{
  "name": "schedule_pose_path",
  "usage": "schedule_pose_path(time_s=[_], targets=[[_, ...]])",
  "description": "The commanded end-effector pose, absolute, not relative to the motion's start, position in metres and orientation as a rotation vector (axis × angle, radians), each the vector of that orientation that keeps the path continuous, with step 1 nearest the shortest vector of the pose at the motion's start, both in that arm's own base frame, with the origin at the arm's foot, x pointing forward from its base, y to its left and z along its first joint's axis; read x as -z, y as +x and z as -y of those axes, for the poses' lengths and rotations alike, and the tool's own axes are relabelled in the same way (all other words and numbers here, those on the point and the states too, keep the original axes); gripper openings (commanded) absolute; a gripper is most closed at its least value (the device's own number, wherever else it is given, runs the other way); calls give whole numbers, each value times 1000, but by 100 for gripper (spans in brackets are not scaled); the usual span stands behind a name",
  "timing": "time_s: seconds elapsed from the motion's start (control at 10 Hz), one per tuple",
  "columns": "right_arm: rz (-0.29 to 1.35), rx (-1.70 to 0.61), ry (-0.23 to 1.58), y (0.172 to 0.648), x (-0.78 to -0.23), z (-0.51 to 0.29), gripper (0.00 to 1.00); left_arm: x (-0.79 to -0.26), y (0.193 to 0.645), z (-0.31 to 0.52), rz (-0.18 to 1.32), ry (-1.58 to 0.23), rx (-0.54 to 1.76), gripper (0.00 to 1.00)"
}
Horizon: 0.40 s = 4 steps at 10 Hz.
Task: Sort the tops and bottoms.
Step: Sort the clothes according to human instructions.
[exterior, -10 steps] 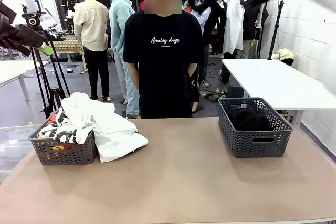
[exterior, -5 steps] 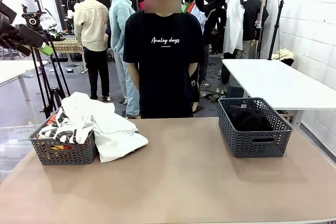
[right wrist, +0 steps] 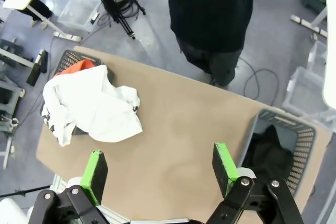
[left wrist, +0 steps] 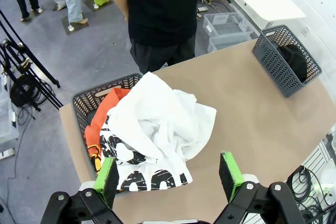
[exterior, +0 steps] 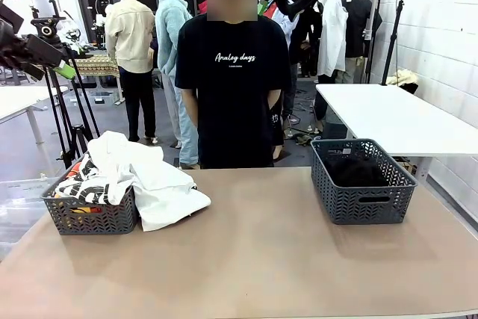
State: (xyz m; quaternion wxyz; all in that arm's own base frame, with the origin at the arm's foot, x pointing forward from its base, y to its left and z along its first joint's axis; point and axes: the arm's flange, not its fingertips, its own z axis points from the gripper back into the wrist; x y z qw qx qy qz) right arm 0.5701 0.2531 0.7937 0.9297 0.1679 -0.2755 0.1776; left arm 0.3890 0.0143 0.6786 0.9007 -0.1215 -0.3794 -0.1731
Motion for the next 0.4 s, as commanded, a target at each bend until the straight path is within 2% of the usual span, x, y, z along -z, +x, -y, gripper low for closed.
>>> schedule_pose_path(time_s=[0.0,0.3], targets=[[557,-375,331,575,-798,-255,100,-679,389,-15,786,-249,357,100],[557,-375,331,575,-798,-255,100,-679,389,-15,786,-249,357,100]])
